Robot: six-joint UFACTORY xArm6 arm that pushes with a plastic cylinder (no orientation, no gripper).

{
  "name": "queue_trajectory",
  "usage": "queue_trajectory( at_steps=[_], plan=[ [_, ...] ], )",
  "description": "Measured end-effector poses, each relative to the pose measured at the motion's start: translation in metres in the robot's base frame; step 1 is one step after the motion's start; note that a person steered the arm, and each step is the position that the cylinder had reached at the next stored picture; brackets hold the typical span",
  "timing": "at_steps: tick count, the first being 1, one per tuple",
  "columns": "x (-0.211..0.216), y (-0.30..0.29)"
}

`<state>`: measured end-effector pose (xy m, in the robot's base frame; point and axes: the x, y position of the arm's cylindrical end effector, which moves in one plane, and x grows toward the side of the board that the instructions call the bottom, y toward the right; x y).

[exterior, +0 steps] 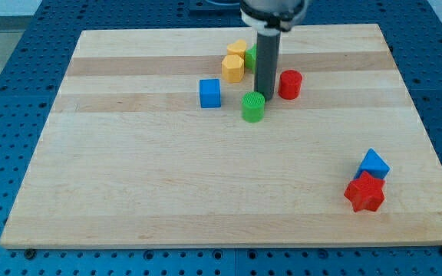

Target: Slide the green circle to the red star

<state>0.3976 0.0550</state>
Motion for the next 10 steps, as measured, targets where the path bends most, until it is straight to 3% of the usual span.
queue_trajectory(
  at_steps=[1,3,4,6,8,9,10],
  plan=[
    [0.045,0.000],
    [0.005,-0.003],
    [0.013,-0.031],
    [0.096,-0.030],
    [0.066,-0.063],
    [0.083,-0.098],
    [0.107,-0.073]
  ],
)
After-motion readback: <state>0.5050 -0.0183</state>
